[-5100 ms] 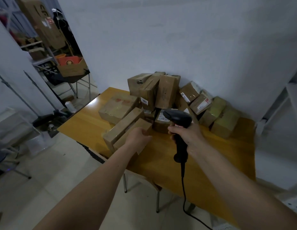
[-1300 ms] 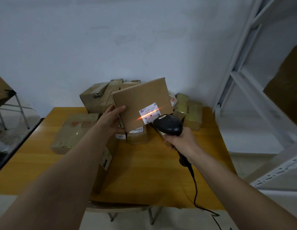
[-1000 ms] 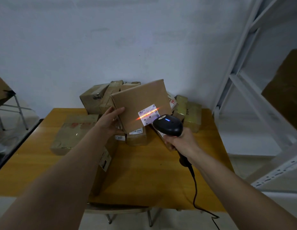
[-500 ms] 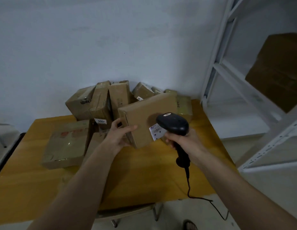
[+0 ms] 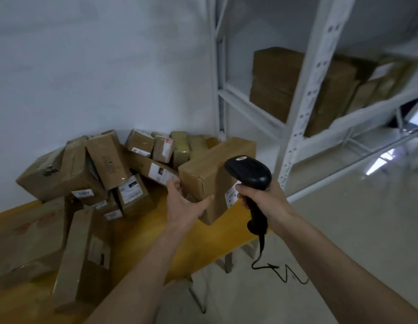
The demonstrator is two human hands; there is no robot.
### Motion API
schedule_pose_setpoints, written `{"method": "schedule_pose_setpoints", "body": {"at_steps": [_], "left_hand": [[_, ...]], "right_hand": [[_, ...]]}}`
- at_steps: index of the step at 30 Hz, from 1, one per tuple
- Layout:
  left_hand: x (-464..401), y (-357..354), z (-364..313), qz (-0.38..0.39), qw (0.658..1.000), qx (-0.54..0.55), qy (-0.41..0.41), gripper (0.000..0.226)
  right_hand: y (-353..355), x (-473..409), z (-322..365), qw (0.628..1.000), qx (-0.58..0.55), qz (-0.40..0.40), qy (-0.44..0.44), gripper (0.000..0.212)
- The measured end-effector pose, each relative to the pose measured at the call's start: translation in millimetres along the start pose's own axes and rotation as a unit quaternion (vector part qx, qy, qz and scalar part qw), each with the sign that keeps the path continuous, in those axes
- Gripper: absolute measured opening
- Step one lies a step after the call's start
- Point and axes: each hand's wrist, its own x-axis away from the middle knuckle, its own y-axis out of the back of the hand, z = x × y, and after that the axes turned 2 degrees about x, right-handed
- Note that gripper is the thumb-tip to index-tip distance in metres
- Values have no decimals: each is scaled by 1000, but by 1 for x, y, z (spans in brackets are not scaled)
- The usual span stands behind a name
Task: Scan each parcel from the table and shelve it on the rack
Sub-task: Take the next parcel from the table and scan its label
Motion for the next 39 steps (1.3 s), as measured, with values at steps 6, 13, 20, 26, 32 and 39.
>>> {"method": "schedule_pose_setpoints", "body": {"at_steps": [6,13,20,26,32,39], "left_hand": [[52,-87,-42,35,995,-47,-87,82],[117,-199,-88,83,987,-47,-130,84],[148,-290,-131,84,979,-72,-170,81],[140,-364,-163,104,978,-72,-164,83],[115,-450,-193,99,980,-45,-166,78],[56,-547,-231,85,978,-58,-179,72]], "right_hand": [[112,43,-4,998,-20,-58,15,6],[246,96,-11,987,-65,-142,33,5],[348,121,-10,978,-92,-180,59,4],[410,109,-14,967,-124,-215,61,6],[474,66,-15,956,-139,-252,58,5],[551,-13,30,956,-115,-260,73,9]]}}
